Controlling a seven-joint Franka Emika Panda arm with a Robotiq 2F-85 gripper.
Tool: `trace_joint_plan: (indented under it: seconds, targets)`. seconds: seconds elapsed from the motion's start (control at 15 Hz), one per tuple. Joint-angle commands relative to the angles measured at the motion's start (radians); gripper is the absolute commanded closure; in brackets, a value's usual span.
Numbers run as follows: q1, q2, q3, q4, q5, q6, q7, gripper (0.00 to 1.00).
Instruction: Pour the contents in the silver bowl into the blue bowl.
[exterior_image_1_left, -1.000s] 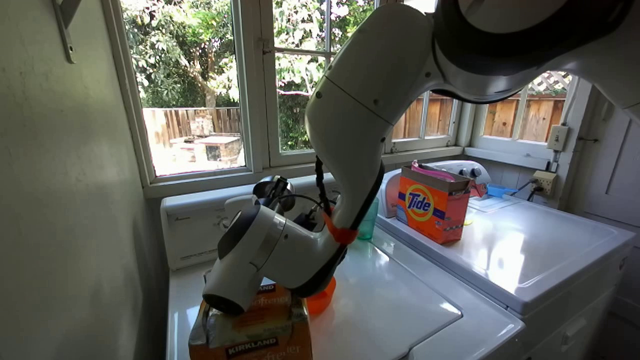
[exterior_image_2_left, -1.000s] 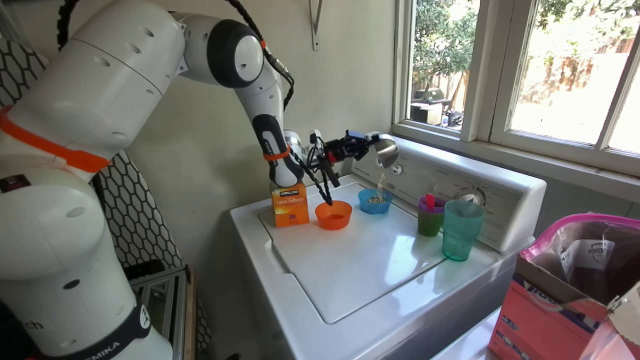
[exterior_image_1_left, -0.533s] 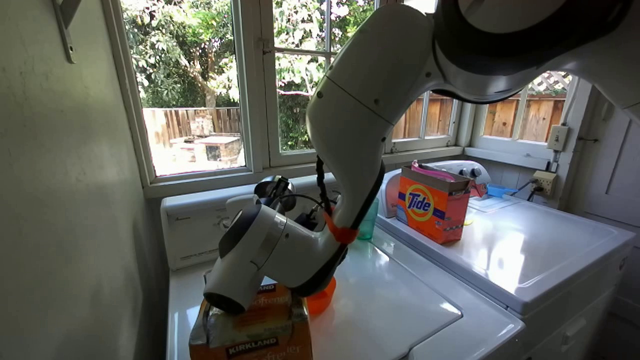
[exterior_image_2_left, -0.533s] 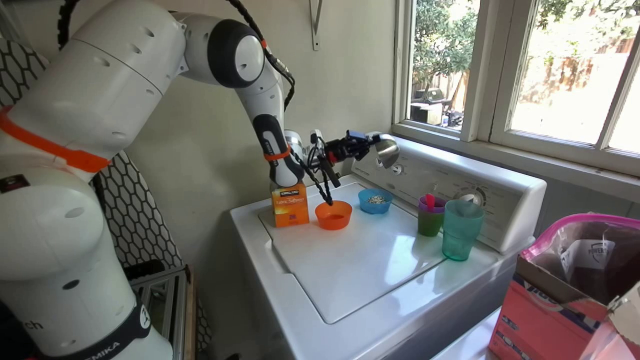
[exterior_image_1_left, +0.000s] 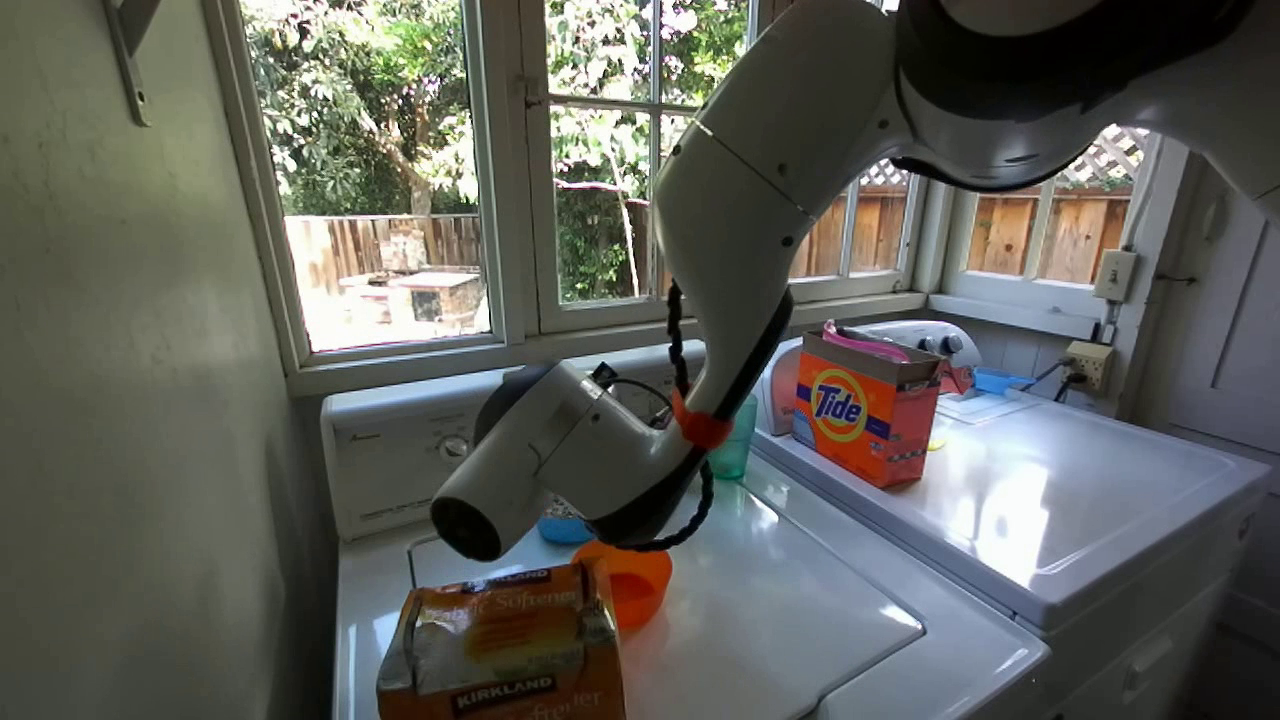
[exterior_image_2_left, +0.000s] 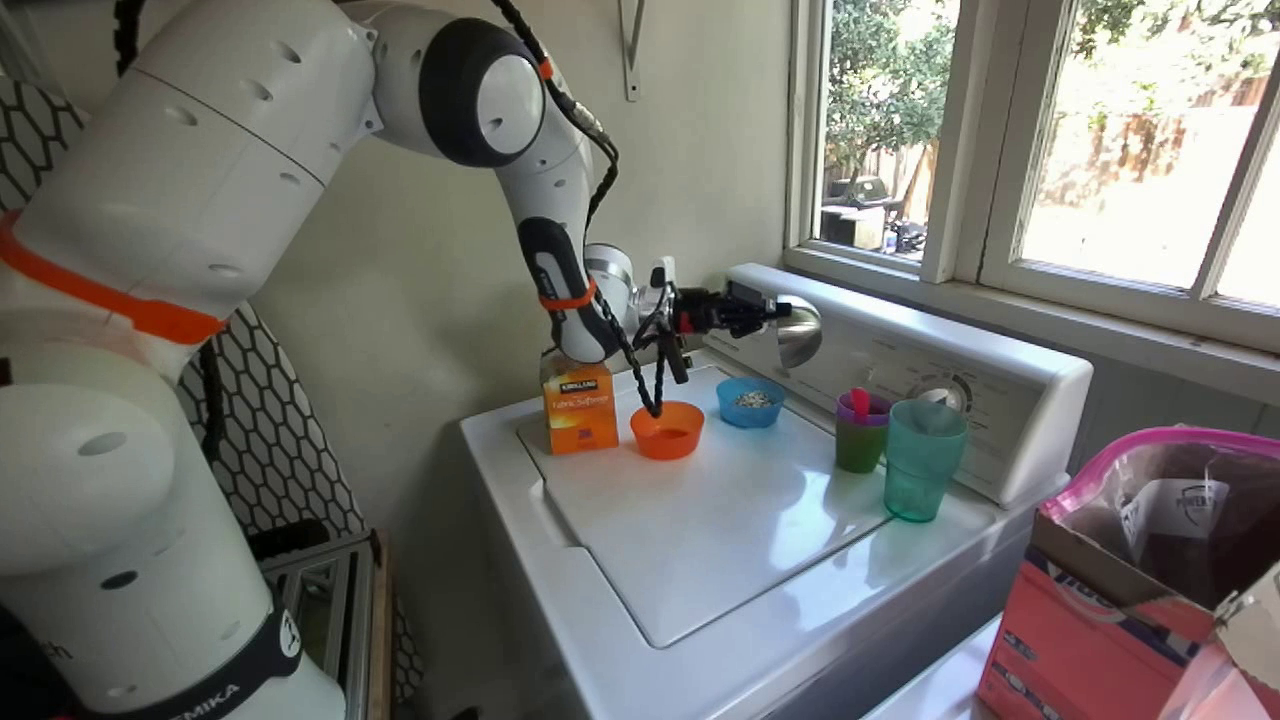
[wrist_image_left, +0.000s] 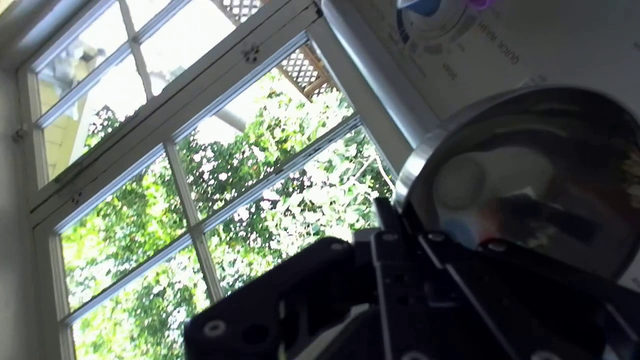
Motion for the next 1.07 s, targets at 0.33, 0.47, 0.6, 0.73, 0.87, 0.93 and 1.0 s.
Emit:
trace_joint_plan:
  seconds: [0.33,0.47,0.6,0.73,0.87,0.93,1.0]
  targets:
    - [-0.16,-0.189,0.007,-0.064,0.144,0.489,0.08,0.99]
    - [-0.194,-0.225,-0.004,-0.07,0.178,0.632,0.063,0.99]
    - [-0.227,-0.263,-0.018,-0.084,0.202,0.787,0.05,0.99]
    - [-0.26,-0.307,-0.034,-0.115,0.227,0.945,0.024,0.99]
    - [-0.294,-0.352,-0.053,-0.156,0.256,1.106,-0.003,0.99]
    - [-0.309,-0.372,-0.063,-0.178,0.281,1.183,-0.033,0.99]
    - [-0.323,-0.394,-0.073,-0.207,0.316,1.257,-0.073,0.99]
